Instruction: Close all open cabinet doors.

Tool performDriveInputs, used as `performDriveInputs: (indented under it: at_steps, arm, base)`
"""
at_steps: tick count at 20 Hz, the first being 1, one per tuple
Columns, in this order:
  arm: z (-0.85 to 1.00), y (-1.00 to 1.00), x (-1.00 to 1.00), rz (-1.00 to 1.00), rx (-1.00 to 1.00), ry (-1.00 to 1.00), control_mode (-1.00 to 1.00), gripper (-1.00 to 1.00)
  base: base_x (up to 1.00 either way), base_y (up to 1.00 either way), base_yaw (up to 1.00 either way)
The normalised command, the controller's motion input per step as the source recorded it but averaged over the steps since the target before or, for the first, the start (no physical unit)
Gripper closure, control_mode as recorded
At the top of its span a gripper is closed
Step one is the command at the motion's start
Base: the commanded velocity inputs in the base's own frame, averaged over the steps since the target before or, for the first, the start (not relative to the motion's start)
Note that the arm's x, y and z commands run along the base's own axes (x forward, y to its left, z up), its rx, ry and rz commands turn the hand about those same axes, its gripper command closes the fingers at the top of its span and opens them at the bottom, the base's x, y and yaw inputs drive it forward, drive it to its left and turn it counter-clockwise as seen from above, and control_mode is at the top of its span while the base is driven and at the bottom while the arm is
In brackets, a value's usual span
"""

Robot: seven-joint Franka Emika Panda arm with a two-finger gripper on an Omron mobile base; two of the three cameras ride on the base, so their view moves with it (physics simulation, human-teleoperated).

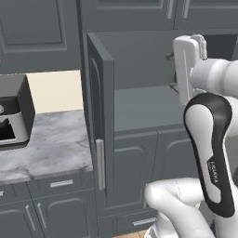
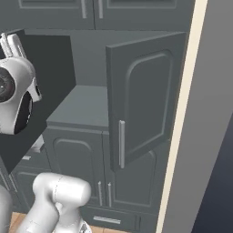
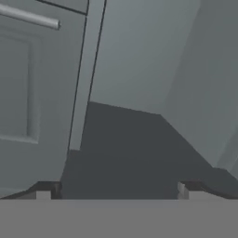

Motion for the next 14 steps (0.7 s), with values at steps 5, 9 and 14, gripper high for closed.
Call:
performDriveInputs:
  at_steps: [5,9,14]
  arm:
    - [0.06,-0.06,-0.64,0.06,0.03,0.11,-1.0,-1.0]
    - [-0.03,-0.07,-0.74,0.14,0.03,-0.02,-1.0,-1.0]
    - [-0.18,-0.04,-0.68,0.11,0.01,-0.01,-1.0,-1.0]
  base:
    - [0.0,0.0,0.0]
    - [0.0,0.0,0.0]
    - [0.0,0.0,0.0]
